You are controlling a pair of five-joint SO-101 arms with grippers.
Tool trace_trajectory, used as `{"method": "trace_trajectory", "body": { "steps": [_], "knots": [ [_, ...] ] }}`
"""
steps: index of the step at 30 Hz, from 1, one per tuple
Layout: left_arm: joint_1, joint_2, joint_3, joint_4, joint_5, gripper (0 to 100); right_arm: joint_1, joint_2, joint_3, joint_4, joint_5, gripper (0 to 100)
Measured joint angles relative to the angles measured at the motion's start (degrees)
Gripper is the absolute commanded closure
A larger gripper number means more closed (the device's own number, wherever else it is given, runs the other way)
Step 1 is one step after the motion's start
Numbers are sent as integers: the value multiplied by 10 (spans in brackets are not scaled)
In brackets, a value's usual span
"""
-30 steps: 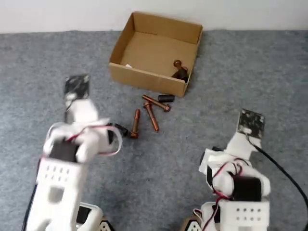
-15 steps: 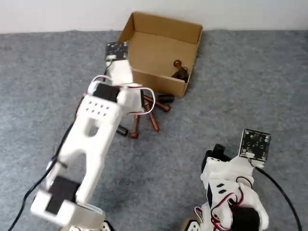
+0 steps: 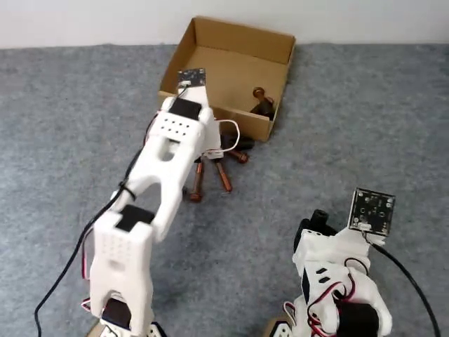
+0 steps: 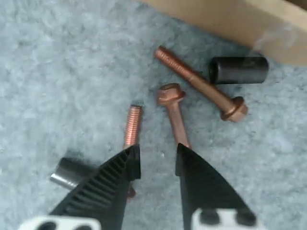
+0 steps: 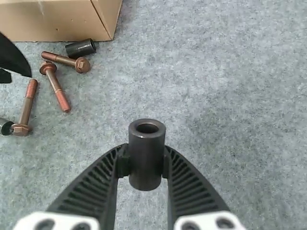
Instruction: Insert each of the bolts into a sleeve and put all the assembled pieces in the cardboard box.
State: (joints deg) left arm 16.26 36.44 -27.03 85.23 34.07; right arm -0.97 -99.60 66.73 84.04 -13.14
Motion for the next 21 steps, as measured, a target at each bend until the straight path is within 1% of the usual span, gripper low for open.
{"method": "trace_trajectory", "body": {
  "steps": [6,11,17,21],
  "knots": [
    [30,120,-164,70,0,863,0,0,0,0,0,991],
    [30,206,-280,87,14,863,0,0,0,0,0,991],
    [19,284,-374,124,18,863,0,0,0,0,0,991],
    [20,318,-408,133,18,863,-1,0,0,0,0,991]
  ]
}}
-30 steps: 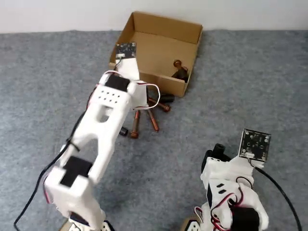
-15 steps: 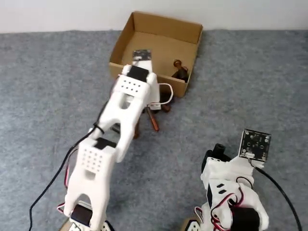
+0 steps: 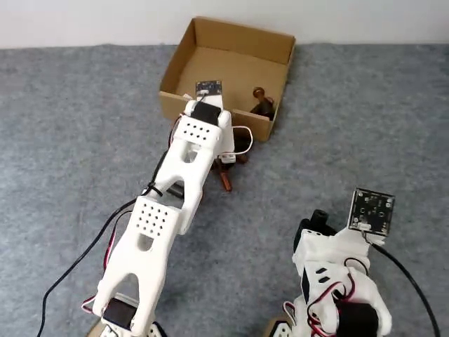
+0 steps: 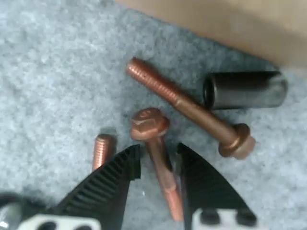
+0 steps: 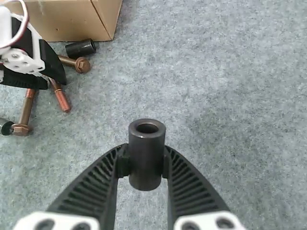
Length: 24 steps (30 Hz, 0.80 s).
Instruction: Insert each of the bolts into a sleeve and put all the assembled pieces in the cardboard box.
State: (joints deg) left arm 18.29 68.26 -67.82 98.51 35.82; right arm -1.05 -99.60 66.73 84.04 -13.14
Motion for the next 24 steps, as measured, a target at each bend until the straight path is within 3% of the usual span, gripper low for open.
{"method": "trace_trajectory", "body": {
  "steps": [3,7,18,24],
  "knots": [
    [-1,21,-24,5,14,882,-6,0,0,0,0,991],
    [0,34,-53,9,25,1000,-18,0,0,0,0,991],
    [1,25,-60,4,26,996,-24,0,0,0,0,991],
    [17,-64,-41,4,26,996,-33,0,0,0,0,991]
  ]
}}
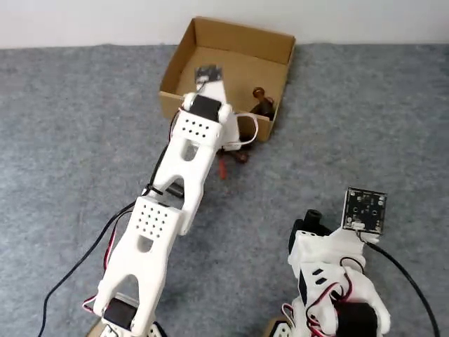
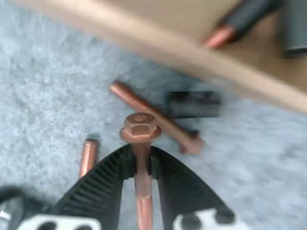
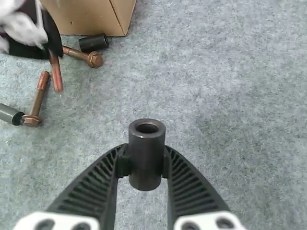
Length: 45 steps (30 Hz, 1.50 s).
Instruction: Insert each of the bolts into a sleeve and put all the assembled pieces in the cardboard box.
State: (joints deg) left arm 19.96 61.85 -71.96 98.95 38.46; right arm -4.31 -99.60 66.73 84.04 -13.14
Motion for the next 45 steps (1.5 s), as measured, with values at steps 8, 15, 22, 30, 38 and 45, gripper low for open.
{"method": "trace_trajectory", "body": {
  "steps": [8,15,22,30,38,45],
  "knots": [
    [72,-207,213,1,-5,996,0,-1,6,0,0,991],
    [79,-404,381,2,-13,996,-18,-1,6,0,0,991],
    [79,-585,518,3,-40,996,-44,-1,6,0,0,991],
    [80,-794,700,-44,-53,996,-90,-1,6,0,0,991],
    [80,-1029,913,-127,-72,996,-165,-6,6,0,0,991],
    [80,-1188,1038,-166,-85,996,-220,-7,6,-34,0,991]
  ]
}}
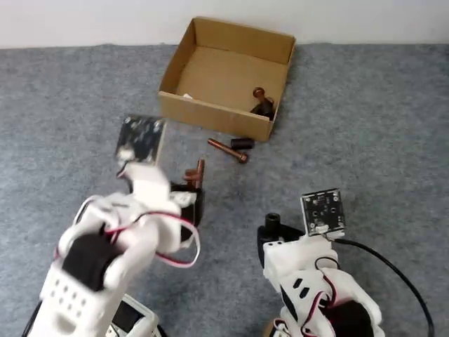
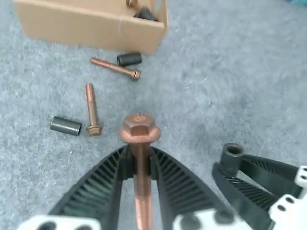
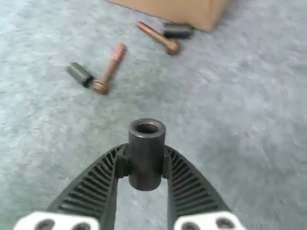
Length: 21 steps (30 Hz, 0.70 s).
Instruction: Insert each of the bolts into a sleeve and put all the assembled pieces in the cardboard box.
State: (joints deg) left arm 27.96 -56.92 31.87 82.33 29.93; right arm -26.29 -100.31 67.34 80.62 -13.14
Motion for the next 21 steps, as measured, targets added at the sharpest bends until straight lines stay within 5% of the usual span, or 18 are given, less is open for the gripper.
{"method": "trace_trajectory", "body": {
  "steps": [14,21],
  "knots": [
    [0,-318,229,-177,0,996,-191,7,50,-142,215,991],
    [0,-384,241,-189,0,996,-213,7,51,-192,279,991]
  ]
}}
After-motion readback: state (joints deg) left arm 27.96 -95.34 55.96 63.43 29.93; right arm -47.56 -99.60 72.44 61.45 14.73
